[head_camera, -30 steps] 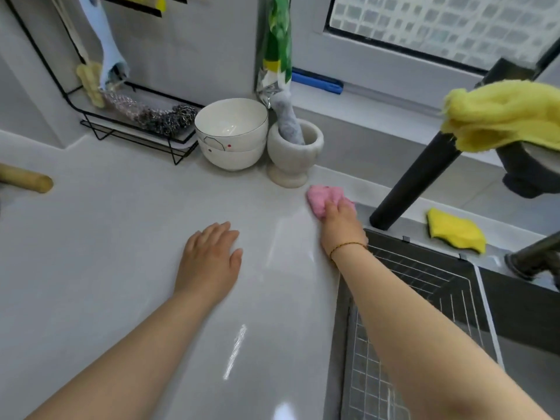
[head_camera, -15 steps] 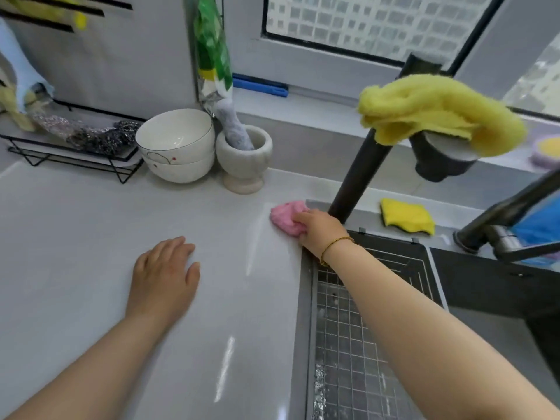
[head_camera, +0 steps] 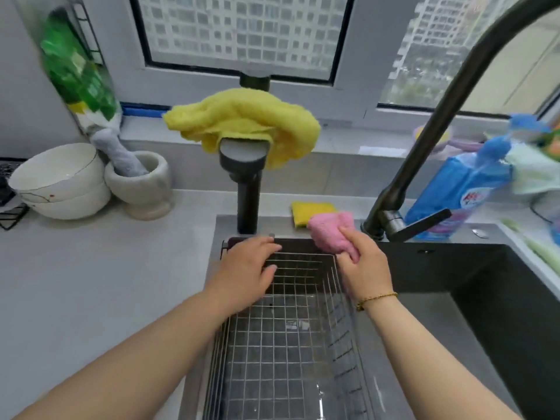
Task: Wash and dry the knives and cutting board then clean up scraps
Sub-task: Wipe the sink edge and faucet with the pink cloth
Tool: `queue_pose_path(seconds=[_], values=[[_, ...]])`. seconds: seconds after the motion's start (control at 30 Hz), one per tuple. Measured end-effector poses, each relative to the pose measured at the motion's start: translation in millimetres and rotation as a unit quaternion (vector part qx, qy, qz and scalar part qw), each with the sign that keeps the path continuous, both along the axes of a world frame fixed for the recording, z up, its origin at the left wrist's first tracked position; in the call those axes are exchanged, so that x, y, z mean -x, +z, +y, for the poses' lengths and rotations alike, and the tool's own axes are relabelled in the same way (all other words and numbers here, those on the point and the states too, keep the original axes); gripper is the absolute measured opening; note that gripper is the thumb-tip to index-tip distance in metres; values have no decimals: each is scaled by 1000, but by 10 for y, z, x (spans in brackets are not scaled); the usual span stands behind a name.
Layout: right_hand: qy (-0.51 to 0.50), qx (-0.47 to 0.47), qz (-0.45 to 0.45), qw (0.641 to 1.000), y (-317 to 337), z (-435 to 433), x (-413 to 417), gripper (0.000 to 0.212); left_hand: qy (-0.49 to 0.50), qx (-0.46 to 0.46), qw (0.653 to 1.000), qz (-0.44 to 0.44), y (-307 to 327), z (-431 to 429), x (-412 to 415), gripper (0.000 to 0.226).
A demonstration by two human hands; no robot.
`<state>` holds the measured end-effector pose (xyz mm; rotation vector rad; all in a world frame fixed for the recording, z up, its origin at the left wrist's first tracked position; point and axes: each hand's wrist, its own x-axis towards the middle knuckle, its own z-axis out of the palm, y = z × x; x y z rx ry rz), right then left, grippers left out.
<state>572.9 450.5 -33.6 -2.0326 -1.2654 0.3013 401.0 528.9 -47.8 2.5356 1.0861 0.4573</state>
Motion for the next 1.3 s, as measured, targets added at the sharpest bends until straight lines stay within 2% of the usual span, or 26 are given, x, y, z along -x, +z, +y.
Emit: queue_pose_path(seconds=[0.1, 0.17, 0.27, 0.37, 0.47, 0.53, 0.6, 0.63, 0.73, 0.77, 0.83, 0.9, 0.97, 1.0, 1.07, 1.1, 1.13, 1.2, 1.3], values=[[-32, -15, 19, 999, -82, -69, -283, 44, -35, -61, 995, 64, 75, 201, -654, 47], [-49, -32, 53, 997, -124, -18, -444, 45, -1, -80, 991, 110, 78, 500, -999, 51], [-63, -38, 75, 994, -249, 32, -611, 44, 50, -17, 987, 149, 53, 842, -1297, 60], [-65, -46, 48, 996, -375, 22, -660, 43, 10, 19, 980, 195, -20, 989, -1411, 71], [-80, -42, 50, 995, -463, 61, -655, 43, -21, 78, 976, 202, -87, 1094, -1434, 78], [-88, -57, 52, 993, -490, 121, -659, 43, -17, 81, 979, 187, -94, 1128, -1413, 75], [-99, -76, 39, 991, -461, 216, -639, 41, 8, 84, 989, 123, -115, 1133, -1395, 70], [-103, -98, 7, 990, -428, 273, -628, 39, 29, 99, 992, 71, -107, 1117, -1381, 69], [-90, -186, -169, 964, -369, 555, -636, 34, 78, 97, 990, -62, 7, 1097, -1356, 67], [-76, -165, -222, 958, -378, 659, -681, 35, 89, 82, 989, -86, 65, 1103, -1350, 66], [-34, -15, -258, 966, -386, 819, -753, 43, 114, 57, 985, -115, 189, 1123, -1313, 66], [-29, 172, -188, 967, -421, 924, -786, 47, 135, 55, 981, -129, 254, 1142, -1273, 64], [-59, 271, -128, 952, -392, 1102, -754, 47, 139, 58, 981, -120, 260, 1139, -1252, 64], [-58, 307, -130, 941, -356, 1216, -737, 44, 135, 60, 982, -115, 244, 1138, -1259, 65], [-1, 331, -191, 924, -332, 1393, -692, 37, 131, 71, 982, -118, 193, 1153, -1276, 66], [17, 318, -196, 927, -350, 1459, -598, 34, 131, 82, 980, -122, 170, 1170, -1274, 67], [62, 295, -192, 934, -394, 1519, -488, 35, 129, 95, 980, -120, 152, 1193, -1254, 67], [190, 269, -187, 926, -480, 1534, -275, 45, 121, 108, 980, -113, 123, 1224, -1248, 68], [250, 265, -149, 919, -490, 1481, -302, 45, 113, 104, 983, -100, 106, 1236, -1246, 67]])
